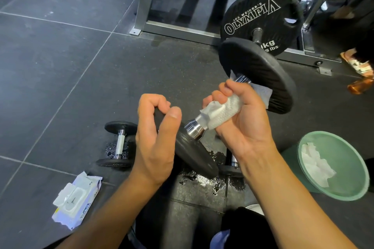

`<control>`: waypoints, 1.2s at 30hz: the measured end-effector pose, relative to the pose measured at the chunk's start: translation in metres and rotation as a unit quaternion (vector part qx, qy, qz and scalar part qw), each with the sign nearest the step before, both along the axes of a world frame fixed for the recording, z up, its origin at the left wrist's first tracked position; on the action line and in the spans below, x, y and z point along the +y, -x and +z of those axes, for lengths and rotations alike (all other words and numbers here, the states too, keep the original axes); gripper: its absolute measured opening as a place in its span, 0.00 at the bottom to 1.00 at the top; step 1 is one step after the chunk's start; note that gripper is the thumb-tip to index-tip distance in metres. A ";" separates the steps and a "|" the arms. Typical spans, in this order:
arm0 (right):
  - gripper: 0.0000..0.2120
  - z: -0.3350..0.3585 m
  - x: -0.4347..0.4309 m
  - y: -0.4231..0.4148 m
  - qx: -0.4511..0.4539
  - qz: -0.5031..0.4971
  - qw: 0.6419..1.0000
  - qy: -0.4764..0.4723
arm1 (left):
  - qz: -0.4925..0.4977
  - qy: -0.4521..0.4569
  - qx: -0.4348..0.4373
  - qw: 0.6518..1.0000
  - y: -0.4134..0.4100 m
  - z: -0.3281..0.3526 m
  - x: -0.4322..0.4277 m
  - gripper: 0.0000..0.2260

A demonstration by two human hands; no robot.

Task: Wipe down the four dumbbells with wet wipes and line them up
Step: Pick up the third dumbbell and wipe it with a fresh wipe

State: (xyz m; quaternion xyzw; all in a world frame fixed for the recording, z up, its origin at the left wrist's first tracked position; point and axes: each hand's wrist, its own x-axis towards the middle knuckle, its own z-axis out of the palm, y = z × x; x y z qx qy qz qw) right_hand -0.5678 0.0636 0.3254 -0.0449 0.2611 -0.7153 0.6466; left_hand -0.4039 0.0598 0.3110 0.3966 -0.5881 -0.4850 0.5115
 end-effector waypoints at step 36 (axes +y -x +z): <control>0.01 0.008 0.007 -0.011 -0.065 0.030 0.997 -0.024 | 0.090 -0.084 0.087 0.989 0.003 0.007 -0.010 0.10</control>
